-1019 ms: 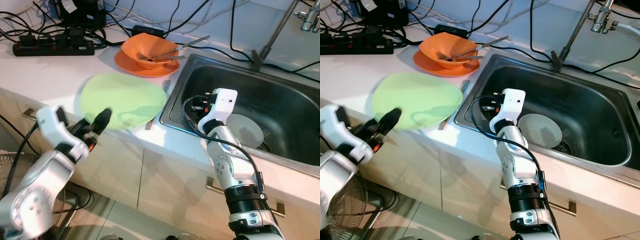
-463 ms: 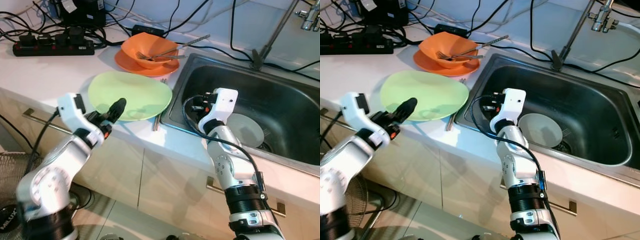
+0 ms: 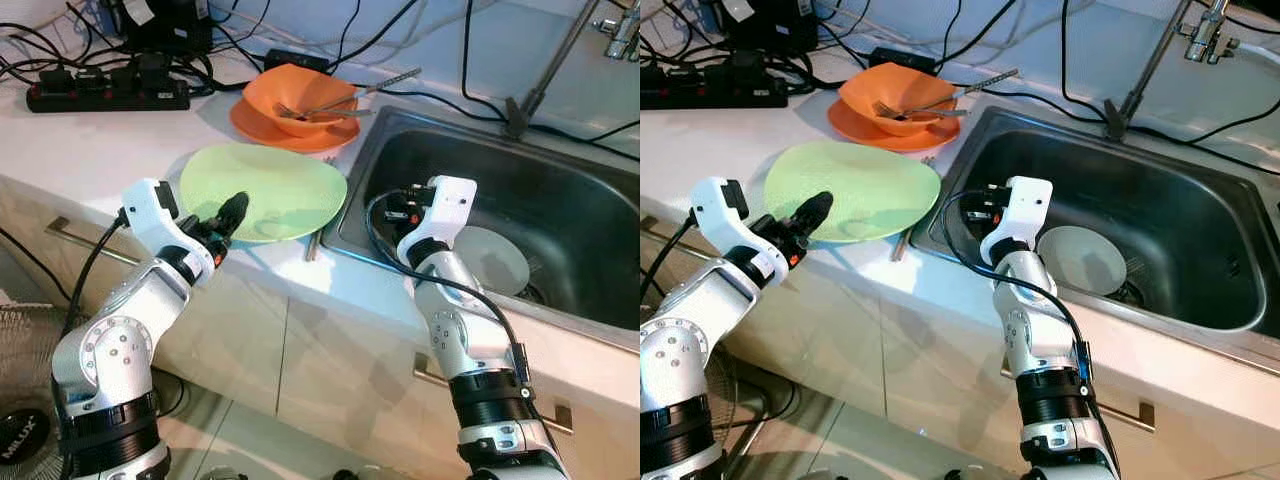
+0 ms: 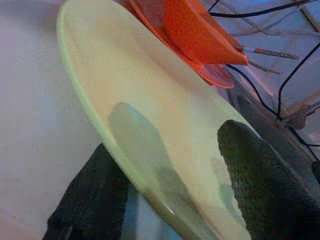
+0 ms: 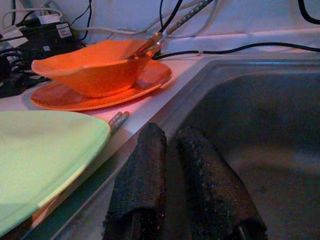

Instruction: Kitchen organization

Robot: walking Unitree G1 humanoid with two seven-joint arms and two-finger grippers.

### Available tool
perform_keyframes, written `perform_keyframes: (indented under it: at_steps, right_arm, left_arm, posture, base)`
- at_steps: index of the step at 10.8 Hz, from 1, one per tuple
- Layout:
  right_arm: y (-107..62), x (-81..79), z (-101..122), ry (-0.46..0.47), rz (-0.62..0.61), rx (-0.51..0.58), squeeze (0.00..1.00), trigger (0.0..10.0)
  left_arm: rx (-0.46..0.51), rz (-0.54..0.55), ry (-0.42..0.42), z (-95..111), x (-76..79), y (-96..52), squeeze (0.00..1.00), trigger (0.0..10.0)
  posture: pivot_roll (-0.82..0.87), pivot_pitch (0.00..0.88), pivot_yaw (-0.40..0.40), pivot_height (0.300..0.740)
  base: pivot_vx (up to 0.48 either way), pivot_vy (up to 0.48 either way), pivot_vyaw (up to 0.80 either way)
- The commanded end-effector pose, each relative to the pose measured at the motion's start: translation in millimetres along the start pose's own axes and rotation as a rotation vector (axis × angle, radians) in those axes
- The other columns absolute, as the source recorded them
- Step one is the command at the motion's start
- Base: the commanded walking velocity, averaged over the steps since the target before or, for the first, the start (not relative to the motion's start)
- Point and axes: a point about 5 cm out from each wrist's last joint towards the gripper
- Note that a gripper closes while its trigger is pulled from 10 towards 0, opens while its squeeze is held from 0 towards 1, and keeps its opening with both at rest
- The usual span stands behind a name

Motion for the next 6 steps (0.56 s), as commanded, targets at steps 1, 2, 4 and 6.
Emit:
perform_keyframes:
  at_steps: [1,2,4,6]
  right_arm:
    - [-1.4,7.5,1.2,0.0,-0.029,0.001,0.0,10.0]
    - [-1.3,7.5,1.2,0.0,-0.029,0.0,0.0,10.0]
    - [-0.6,7.0,1.1,0.0,-0.027,-0.001,0.0,10.0]
    - [0.2,6.8,0.6,0.0,-0.024,-0.005,0.0,10.0]
  left_arm:
    - [0.012,0.002,0.009,3.0,3.0,0.3,0.0,0.0]
    - [0.015,0.005,0.009,3.7,2.5,-0.2,0.0,0.0]
    - [0.038,0.024,0.0,7.8,-1.0,-5.7,0.0,0.0]
    - [0.046,0.038,-0.008,8.3,-3.4,-8.6,0.0,0.0]
  posture:
    - [-0.03,0.066,-0.091,0.74]
    - [-0.03,0.066,-0.091,0.74]
    - [-0.02,0.065,-0.096,0.74]
    - [-0.02,0.066,-0.098,0.74]
  base:
    - [0.0,0.0,0.0]
    - [0.0,0.0,0.0]
    - [0.0,0.0,0.0]
    - [0.0,0.0,0.0]
Point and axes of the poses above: a point about 5 cm out from each wrist's last joint towards the gripper, its own y axis pointing out of the wrist towards the gripper, its own z axis along the axis of the wrist's last joint, x = y × z, and after that the axes turned 11 degrees about -y, right-handed
